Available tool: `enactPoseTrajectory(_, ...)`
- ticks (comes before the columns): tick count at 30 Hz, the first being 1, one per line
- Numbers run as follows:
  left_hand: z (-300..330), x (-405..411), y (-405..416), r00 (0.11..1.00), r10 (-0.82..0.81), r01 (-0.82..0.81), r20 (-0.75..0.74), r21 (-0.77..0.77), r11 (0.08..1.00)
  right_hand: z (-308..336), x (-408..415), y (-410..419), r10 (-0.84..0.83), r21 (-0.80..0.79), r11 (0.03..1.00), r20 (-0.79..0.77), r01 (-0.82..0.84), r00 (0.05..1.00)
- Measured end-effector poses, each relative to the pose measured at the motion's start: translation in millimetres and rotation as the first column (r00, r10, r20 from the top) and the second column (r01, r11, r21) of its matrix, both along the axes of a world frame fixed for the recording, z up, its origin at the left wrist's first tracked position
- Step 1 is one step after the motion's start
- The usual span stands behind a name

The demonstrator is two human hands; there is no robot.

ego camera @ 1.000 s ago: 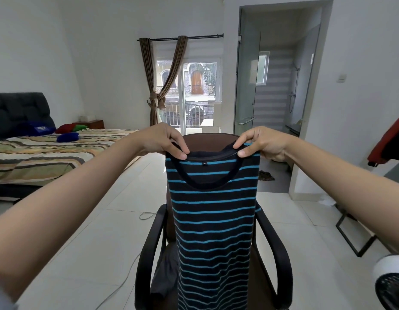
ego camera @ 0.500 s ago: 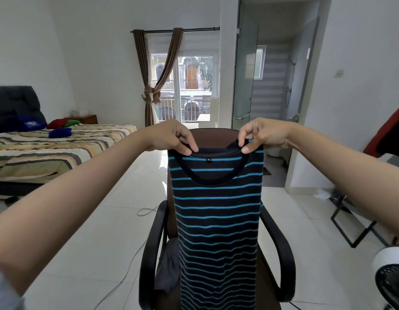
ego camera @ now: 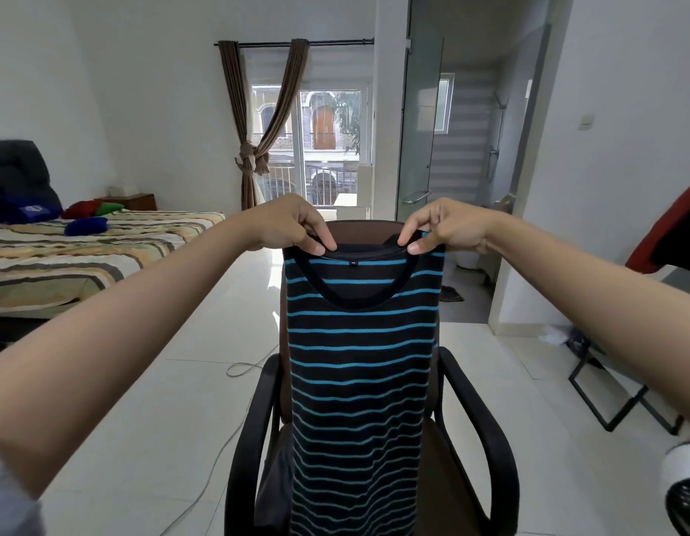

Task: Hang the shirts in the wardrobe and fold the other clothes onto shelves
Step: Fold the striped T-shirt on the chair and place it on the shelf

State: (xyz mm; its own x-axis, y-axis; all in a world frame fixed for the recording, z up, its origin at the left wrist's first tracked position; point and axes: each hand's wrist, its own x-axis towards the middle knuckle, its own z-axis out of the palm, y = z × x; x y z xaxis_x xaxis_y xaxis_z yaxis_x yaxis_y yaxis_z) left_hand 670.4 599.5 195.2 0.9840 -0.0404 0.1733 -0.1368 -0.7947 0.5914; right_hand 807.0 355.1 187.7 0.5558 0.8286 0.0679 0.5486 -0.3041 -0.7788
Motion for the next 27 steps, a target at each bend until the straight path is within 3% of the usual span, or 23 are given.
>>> enactPoseTrajectory(9,2,73,15,0.989,0.139,-0.138,0.056,-0.019,0.99,-10,90,32,-0.016,0.116,0.993,-0.048,0.021,0.999)
enactPoseTrajectory(17,-1,124,15,0.967,0.243,-0.243,0.074,-0.001,0.97,-17,156,49,-0.016,0.183,0.983,0.017,0.012,1.0)
enactPoseTrajectory(27,-51,110,-6,0.98,0.201,-0.201,0.001,0.021,0.979,-62,145,22,0.089,0.106,0.991,-0.04,-0.084,0.995)
